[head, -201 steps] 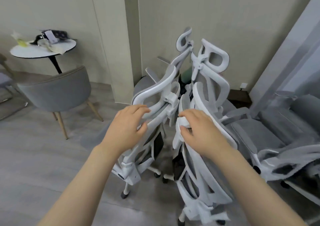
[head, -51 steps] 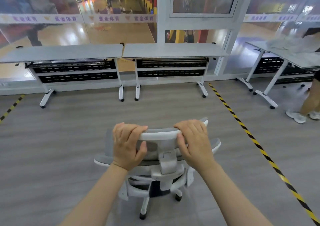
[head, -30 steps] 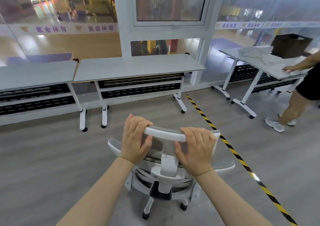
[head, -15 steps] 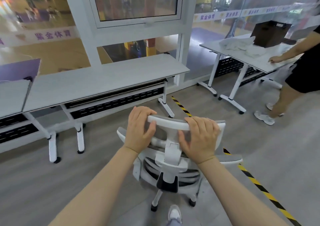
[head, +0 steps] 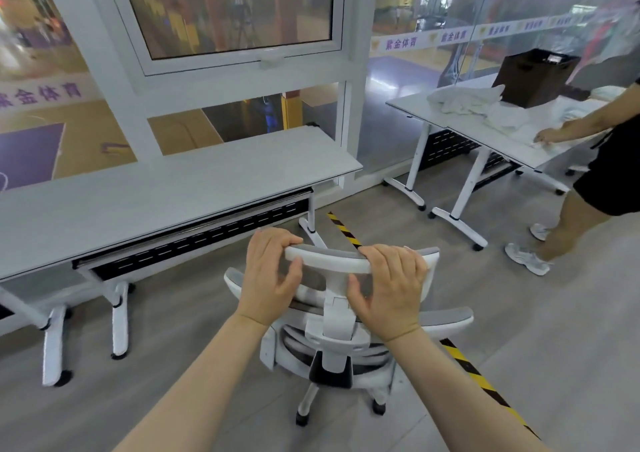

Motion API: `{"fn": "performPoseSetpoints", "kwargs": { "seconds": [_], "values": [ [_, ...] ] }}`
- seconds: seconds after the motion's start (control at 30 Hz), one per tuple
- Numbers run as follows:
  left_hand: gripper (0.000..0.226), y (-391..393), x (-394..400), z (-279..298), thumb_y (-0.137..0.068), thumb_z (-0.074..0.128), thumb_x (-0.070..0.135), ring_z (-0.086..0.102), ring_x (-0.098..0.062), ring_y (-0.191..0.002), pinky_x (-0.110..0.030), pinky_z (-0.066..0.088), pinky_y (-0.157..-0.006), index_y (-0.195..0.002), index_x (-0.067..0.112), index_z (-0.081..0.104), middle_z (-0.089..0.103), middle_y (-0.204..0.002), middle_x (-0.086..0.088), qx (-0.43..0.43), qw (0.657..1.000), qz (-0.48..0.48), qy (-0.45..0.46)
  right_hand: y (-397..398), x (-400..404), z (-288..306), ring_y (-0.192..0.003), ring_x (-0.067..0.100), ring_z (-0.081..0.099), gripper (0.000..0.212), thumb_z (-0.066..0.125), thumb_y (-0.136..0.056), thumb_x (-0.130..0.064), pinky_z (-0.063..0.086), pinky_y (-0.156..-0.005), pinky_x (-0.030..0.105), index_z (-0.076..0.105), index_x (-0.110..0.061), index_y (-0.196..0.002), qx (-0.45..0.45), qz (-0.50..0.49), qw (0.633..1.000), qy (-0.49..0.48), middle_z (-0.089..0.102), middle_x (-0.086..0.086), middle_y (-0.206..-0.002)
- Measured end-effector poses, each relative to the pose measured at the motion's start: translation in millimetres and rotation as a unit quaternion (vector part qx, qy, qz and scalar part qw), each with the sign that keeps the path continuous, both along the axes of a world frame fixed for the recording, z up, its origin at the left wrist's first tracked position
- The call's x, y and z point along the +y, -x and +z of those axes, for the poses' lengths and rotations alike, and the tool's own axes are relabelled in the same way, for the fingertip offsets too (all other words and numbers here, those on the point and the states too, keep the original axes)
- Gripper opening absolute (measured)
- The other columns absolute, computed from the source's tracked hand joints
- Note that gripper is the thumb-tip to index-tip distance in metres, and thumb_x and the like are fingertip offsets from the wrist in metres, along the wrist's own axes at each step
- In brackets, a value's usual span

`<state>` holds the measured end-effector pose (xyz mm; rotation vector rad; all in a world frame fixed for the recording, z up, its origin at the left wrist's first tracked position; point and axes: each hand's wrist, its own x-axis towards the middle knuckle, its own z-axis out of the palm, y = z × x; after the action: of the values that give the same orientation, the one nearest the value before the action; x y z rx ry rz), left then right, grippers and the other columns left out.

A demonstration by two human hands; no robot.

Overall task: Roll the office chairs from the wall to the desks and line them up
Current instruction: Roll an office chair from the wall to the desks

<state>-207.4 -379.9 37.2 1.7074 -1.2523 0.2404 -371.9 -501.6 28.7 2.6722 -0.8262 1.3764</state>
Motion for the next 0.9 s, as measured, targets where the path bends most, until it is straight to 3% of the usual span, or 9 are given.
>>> {"fn": "performPoseSetpoints", "kwargs": {
  "seconds": [0.43,0.53,0.63,0.77,0.83,0.9],
  "values": [
    [0.026,-52.5,-45.1,-1.6,-0.099,0.045,0.023,0.041,-0.018,-0.132,-0.055,0.032,-0.109,-0.120,0.016,0.058,0.056,-0.123,0.004,0.008,0.998,-0.047,-0.046,-35.8,-43.4,9.5,-0.104,0.025,0.055,0.038,0.058,-0.081,-0.037,0.030,-0.109,0.043,0.064,-0.012,-0.110,0.046,-0.009,0.998,-0.044,0.061,0.001,-0.107],
    [0.032,-54.4,-43.0,-0.7,-0.100,0.041,0.026,0.030,-0.016,-0.141,-0.045,0.023,-0.119,-0.127,0.016,0.056,0.053,-0.133,0.002,-0.022,0.996,-0.042,-0.072,-30.9,-40.5,13.8,-0.108,0.024,0.055,0.039,0.060,-0.082,-0.034,0.026,-0.113,0.040,0.063,-0.011,-0.114,0.056,0.000,0.997,-0.045,0.061,0.001,-0.112],
    [0.040,-54.7,-37.6,2.6,-0.101,0.037,0.030,0.017,-0.013,-0.147,-0.031,0.010,-0.121,-0.136,0.017,0.049,0.044,-0.146,0.001,-0.057,0.992,-0.031,-0.109,-25.3,-32.4,20.7,-0.120,0.021,0.050,0.042,0.061,-0.084,-0.028,0.019,-0.118,0.039,0.059,-0.012,-0.122,0.071,0.003,0.995,-0.071,0.059,0.000,-0.123],
    [0.049,-45.8,-28.9,7.2,-0.099,0.037,0.032,0.016,-0.020,-0.148,-0.038,0.011,-0.122,-0.143,0.014,0.042,0.037,-0.152,-0.002,-0.118,0.981,-0.081,-0.130,-9.3,-10.5,20.9,-0.142,0.018,0.028,0.055,0.059,-0.087,-0.019,0.014,-0.121,0.039,0.045,-0.014,-0.140,0.095,-0.024,0.985,-0.140,0.041,0.000,-0.148],
    [0.048,-35.2,-26.7,9.5,-0.095,0.044,0.028,0.021,-0.023,-0.147,-0.043,0.017,-0.121,-0.141,0.013,0.045,0.039,-0.151,-0.005,-0.152,0.971,-0.133,-0.126,3.2,5.0,20.1,-0.143,0.019,0.027,0.054,0.057,-0.087,-0.015,0.019,-0.120,0.037,0.045,-0.012,-0.139,0.078,-0.039,0.981,-0.176,0.037,0.002,-0.151],
    [0.043,-18.8,-25.2,10.0,-0.092,0.050,0.022,0.027,-0.024,-0.145,-0.044,0.020,-0.119,-0.134,0.011,0.052,0.042,-0.148,-0.006,-0.173,0.960,-0.182,-0.127,22.7,23.7,16.4,-0.136,0.022,0.039,0.046,0.055,-0.086,-0.013,0.032,-0.114,0.038,0.051,-0.009,-0.132,0.067,-0.057,0.978,-0.191,0.045,0.006,-0.144]
  ]
}}
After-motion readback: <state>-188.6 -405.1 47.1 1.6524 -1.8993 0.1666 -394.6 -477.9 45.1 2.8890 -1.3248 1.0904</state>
